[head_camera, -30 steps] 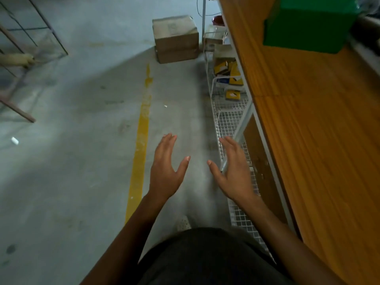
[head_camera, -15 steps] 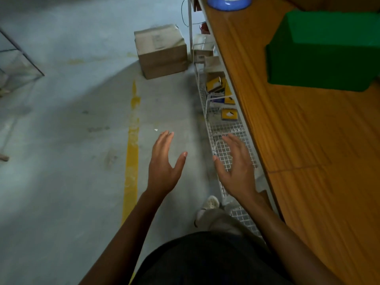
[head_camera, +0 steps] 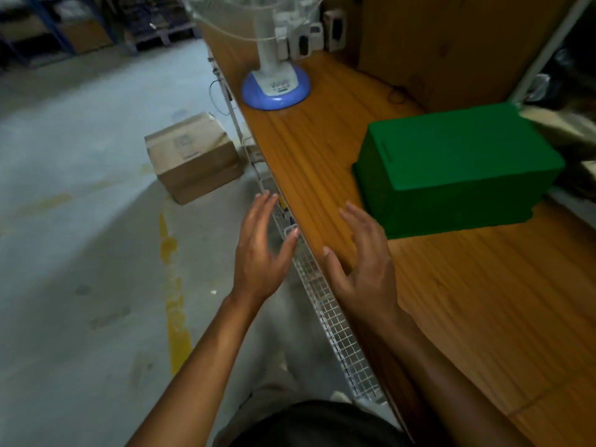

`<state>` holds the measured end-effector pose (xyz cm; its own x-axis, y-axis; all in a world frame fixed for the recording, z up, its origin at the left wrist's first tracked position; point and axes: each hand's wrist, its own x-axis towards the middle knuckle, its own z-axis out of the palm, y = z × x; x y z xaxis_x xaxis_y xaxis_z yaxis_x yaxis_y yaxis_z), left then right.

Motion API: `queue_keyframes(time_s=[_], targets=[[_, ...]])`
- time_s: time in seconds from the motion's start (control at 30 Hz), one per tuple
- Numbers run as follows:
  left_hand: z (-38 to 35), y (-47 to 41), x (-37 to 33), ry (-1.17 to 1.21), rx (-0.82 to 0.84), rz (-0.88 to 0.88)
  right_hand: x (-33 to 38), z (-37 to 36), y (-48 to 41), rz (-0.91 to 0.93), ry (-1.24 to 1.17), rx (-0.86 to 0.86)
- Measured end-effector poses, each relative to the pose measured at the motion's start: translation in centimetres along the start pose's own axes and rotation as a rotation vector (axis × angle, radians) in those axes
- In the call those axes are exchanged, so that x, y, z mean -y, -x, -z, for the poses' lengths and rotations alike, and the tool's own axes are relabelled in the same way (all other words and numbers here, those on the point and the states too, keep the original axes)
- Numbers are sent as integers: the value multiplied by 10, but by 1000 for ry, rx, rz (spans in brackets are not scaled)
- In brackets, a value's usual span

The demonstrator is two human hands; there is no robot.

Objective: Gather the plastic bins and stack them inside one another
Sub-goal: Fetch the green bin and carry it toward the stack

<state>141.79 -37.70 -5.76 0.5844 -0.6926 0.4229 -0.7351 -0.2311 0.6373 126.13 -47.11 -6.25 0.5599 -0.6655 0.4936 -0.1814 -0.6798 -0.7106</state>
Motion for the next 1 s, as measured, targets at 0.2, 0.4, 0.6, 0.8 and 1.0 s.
queue_keyframes(time_s=[0.2,0.4,0.6,0.8,1.0], targets=[[-55,-115,1,152,162,-277,-29,1,-63,-93,175,-237],[-112,-226,-20,288,344,-538,-51,13,-116,-249,433,-502],[-163,-311,-58,312,503,-703,-69,39,-161,-532,742,-542],[-218,-353,-101,215,797,-749,-90,57,-185,-974,935,-323],[-250,-350,-103,364,1415,-199,-114,43,-177,-1179,730,-401]])
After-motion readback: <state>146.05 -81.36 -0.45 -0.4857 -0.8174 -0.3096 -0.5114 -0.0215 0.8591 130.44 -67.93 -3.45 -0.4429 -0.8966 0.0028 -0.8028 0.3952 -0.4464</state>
